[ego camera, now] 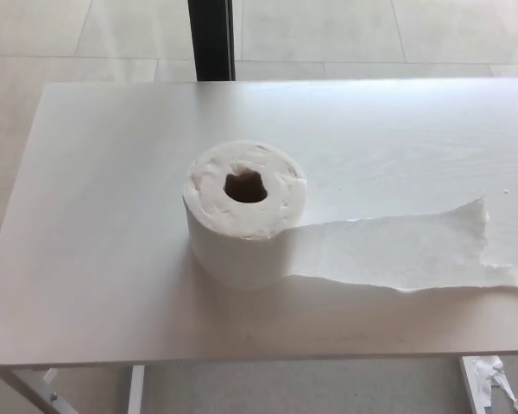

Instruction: A toilet paper roll is kept in the middle of the desk infront of the robot. The robot places its left hand on the top of the toilet paper roll to hold it still and uses its right hand to tear off a piece of toilet paper from it and hands the paper to a person

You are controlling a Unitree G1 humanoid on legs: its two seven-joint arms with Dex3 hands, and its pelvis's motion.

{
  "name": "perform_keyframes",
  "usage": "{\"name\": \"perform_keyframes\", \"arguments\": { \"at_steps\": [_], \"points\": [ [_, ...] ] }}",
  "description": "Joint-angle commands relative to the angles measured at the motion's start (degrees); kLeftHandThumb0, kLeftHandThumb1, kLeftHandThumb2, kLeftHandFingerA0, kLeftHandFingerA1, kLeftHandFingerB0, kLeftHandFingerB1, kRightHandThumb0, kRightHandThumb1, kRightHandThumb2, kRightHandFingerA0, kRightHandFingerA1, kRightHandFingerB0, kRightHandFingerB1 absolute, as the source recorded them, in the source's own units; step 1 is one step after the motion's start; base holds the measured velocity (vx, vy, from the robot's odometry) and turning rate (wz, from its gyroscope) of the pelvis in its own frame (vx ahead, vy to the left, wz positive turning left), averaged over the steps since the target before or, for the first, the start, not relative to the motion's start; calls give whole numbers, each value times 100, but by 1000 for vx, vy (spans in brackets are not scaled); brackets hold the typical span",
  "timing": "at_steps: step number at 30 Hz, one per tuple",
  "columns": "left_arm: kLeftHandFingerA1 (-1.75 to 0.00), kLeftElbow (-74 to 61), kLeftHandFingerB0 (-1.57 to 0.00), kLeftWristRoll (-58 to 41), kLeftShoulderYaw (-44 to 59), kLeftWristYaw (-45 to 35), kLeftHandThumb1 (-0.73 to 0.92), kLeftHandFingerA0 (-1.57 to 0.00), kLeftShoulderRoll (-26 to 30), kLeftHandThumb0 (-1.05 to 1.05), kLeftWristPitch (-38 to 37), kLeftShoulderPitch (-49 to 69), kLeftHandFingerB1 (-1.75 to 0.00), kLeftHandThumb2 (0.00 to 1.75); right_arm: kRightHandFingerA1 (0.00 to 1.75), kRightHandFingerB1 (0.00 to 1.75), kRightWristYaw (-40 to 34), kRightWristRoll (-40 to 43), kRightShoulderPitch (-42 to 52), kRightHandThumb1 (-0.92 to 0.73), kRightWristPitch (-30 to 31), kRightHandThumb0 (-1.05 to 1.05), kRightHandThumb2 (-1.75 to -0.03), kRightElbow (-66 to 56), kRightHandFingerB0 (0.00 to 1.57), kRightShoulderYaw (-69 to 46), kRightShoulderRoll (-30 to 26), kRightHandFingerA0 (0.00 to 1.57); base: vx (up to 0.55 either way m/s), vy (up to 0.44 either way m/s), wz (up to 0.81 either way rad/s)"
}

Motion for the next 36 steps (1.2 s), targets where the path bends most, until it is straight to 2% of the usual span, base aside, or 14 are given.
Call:
{"name": "perform_keyframes", "arguments": {
  "at_steps": [1,5,8,11,15,16,17,18,21,22,23,30,34,36],
  "points": [
    [-78,223,-59,-631,484,-456,47,-50,168,-66,-166,-104,-61,56,126,45,327,457,-23,-59,-318,-69,-60,23,42,-370,-188,87,0,0,0],
    [-82,305,-51,-1517,1563,-267,53,-58,182,-67,111,-724,-64,57,143,41,360,1183,-322,-54,19,-60,-60,-643,44,-1163,-137,82,0,0,0],
    [-79,-353,-39,-1603,1837,-358,61,-40,280,-80,184,-810,-63,59,68,41,359,1237,-460,-58,69,-69,-58,-1230,36,-1341,-120,74,0,0,0],
    [-66,-1896,-22,-1879,2185,-175,60,-29,208,-91,554,-1031,-56,72,107,39,351,1746,-654,-57,587,-74,-57,-2924,25,-1724,84,106,0,0,0],
    [-69,-3427,-25,-1950,2252,100,73,-40,137,-96,974,-1306,-65,62,72,47,295,2111,-1309,-45,806,-72,-84,-3698,22,-1849,205,46,0,0,0],
    [-76,-3874,-38,-2013,2230,150,51,-50,172,-103,1229,-1420,-73,100,50,38,214,2060,-1494,-58,746,-75,-58,-3898,28,-1781,224,42,0,0,0],
    [-72,-4460,-46,-1945,2146,357,69,-81,150,-105,1380,-1533,-82,63,42,38,156,2059,-1665,-60,906,-78,-59,-4203,26,-1691,207,39,0,0,0],
    [-91,-5104,-79,-1910,1997,492,67,-153,308,-105,1799,-1760,-69,63,46,44,137,2151,-1987,-49,982,-76,-85,-4573,20,-1541,241,27,0,0,0],
    [-76,-5996,-56,-1777,1596,530,71,-56,611,-102,2066,-2335,-59,62,36,30,155,2248,-2618,-61,1084,-72,-59,-5226,25,-1127,353,29,0,0,0],
    [-61,-6392,-55,-1808,1513,749,51,-96,505,-105,2201,-2587,-51,102,34,31,136,2200,-2751,-60,1245,-76,-59,-5439,27,-973,360,29,0,0,0],
    [-50,-6901,-47,-1704,1380,1135,73,-48,330,-90,2402,-2904,-37,63,36,30,206,2059,-2885,-63,1287,-72,-60,-5627,25,-760,355,30,0,0,0],
    [-54,-7741,-23,-1206,-33,817,84,-26,484,-67,2810,-4569,-42,65,49,42,653,791,-3346,-48,684,-74,-84,-5711,22,459,528,35,0,0,0],
    [-128,-7558,-28,-198,-1516,216,80,-103,55,-72,2814,-5528,-37,64,44,33,909,-192,-3464,-60,518,-71,-59,-5866,32,1643,859,33,0,0,0],
    [-62,-7524,-26,314,-2094,-107,75,-32,-40,-76,2567,-5717,-39,72,40,32,867,-572,-3450,-60,382,-74,-60,-5801,36,2016,967,34,0,0,0]
  ]
}}
